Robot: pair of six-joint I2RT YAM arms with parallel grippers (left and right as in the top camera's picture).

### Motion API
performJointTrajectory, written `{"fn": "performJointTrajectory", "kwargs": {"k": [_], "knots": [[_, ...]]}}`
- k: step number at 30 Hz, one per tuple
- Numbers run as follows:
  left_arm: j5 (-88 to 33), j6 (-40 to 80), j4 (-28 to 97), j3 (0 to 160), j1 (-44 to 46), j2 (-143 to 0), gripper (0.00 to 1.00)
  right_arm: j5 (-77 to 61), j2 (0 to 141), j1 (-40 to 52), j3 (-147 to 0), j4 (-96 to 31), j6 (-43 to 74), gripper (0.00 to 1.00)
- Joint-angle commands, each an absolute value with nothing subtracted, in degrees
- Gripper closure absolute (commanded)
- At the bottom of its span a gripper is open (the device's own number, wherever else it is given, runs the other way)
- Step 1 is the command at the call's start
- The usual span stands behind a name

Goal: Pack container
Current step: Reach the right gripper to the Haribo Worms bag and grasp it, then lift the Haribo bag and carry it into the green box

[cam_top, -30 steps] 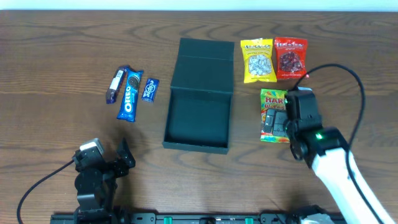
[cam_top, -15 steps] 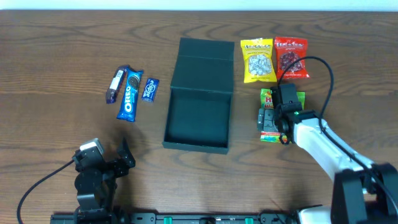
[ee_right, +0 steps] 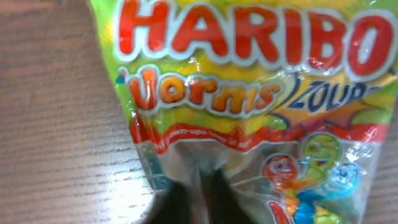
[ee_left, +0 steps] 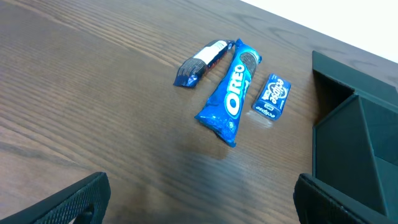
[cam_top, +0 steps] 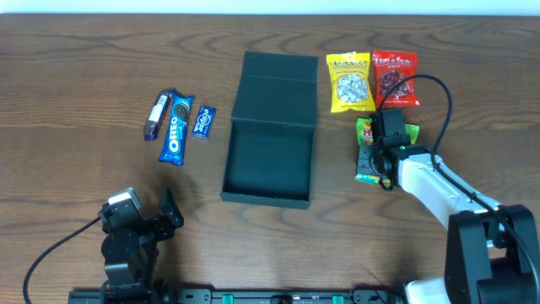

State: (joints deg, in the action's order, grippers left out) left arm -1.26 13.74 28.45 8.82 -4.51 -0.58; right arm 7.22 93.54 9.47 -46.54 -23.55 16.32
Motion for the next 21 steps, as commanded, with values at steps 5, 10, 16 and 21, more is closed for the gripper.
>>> {"fn": "performJointTrajectory", "kwargs": {"k": [5,10,16,21], "knots": [[-0.6,14.2,28.4,7.9,-4.9,-0.3,0.05,1.7,94.1,9.0,-46.2,-27.0,16.7,0.99],[-0.6,14.2,28.5,7.9,-4.9,-0.3,0.05,-3.4,86.5,9.1,-48.0,-31.5,18.5,0.99],[-0.6,14.2,28.4,7.9,-4.9,-0.3,0.05,-3.5,73.5,10.5,-53.6,-36.6,21.4,0.99],[-0.6,14.2,28.5,7.9,-4.9,-0.3,0.05,-3.5,65.5,13.8,-58.8,-37.3,23.8,0.98]]}}
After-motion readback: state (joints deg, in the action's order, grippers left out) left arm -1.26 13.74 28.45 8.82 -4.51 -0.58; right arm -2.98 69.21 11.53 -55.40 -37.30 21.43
